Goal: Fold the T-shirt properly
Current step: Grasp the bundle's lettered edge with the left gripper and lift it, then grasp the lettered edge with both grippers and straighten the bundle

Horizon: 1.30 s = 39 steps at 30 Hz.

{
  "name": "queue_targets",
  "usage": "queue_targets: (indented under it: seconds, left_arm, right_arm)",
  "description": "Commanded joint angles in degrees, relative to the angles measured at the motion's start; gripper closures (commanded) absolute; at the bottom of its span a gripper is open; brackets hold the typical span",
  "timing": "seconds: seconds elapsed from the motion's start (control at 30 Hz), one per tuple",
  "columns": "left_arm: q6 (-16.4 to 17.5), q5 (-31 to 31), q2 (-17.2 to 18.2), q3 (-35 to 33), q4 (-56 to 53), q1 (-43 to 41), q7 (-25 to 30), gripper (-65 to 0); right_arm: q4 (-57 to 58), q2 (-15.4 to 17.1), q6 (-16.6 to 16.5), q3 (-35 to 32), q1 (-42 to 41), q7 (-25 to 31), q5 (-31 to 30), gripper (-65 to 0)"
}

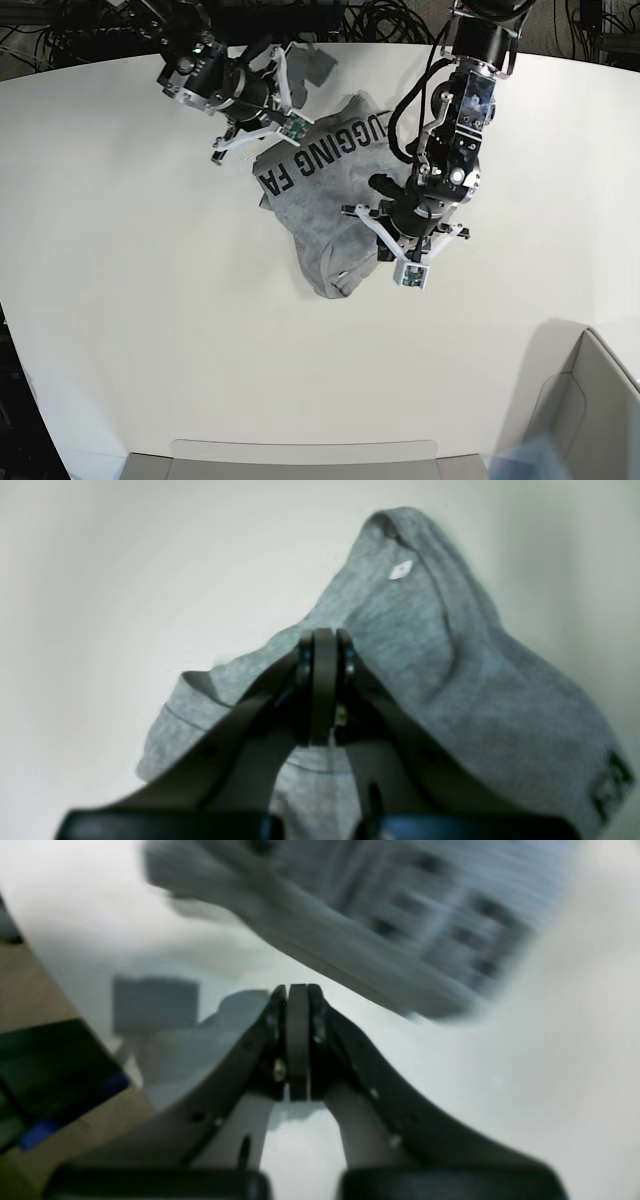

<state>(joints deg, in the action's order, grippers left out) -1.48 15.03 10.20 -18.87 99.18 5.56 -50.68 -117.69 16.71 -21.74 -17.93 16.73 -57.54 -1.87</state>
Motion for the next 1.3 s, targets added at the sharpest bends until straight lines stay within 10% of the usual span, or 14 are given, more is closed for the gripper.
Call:
queue_targets:
  seconds: [0.0,0.27,0.7,1.27]
  left_arm:
    - [0.11,-0.13,-0.22,0.1,3.2,-0.33,1.49,0.0]
    - [0.2,-0.13,0.13,-0.16,13.75,-11.67,1.4,0.0]
    - [0.2,-0.3,7.34,-28.38,16.47,-18.09,1.31,0.0]
    - [0.02,-0.21,7.34,-6.93,9.53,-18.44,1.31,0.0]
  right_arm:
    - [-0.77,-0.05,0.15,2.86,0.02,0.79,-0.11,0.0]
    - [1.51,-1.81,0.15,19.82,-2.36,3.69,-0.2,0.0]
    - [18.66,-3.83,0.15,13.67,-10.97,3.96,-0.11,0.0]
    - [12.33,-7.35,0.15,0.75,-8.78,3.87,0.24,0.0]
